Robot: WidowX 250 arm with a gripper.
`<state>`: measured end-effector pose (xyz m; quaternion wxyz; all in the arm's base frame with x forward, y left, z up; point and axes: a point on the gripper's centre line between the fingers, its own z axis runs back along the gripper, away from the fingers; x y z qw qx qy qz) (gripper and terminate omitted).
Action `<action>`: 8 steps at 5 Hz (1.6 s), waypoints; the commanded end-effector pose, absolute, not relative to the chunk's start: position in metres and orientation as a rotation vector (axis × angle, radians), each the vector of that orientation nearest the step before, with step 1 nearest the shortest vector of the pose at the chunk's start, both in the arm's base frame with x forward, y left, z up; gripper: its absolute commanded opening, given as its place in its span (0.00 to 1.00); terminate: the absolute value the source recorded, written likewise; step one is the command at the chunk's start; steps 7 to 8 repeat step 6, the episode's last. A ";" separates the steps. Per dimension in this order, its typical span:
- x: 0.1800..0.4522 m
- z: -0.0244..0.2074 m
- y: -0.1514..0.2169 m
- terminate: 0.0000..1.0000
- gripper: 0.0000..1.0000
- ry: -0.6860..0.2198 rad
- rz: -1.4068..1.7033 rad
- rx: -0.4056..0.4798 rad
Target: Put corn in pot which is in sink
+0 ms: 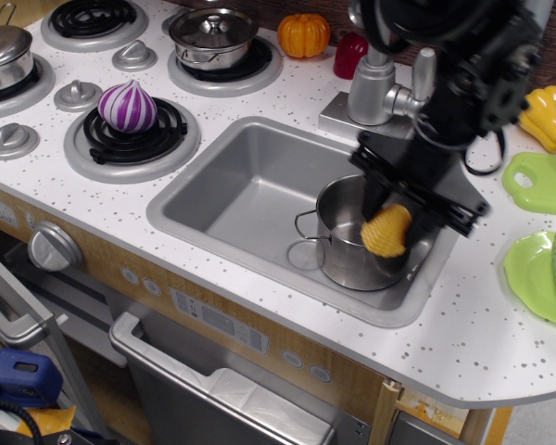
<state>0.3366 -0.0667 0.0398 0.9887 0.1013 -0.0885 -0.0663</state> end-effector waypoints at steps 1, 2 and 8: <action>0.367 0.046 -0.045 0.00 0.00 -0.271 -0.181 0.235; 0.384 0.041 -0.033 0.00 0.00 -0.289 -0.225 0.238; 0.397 0.037 -0.025 1.00 1.00 -0.337 -0.244 0.274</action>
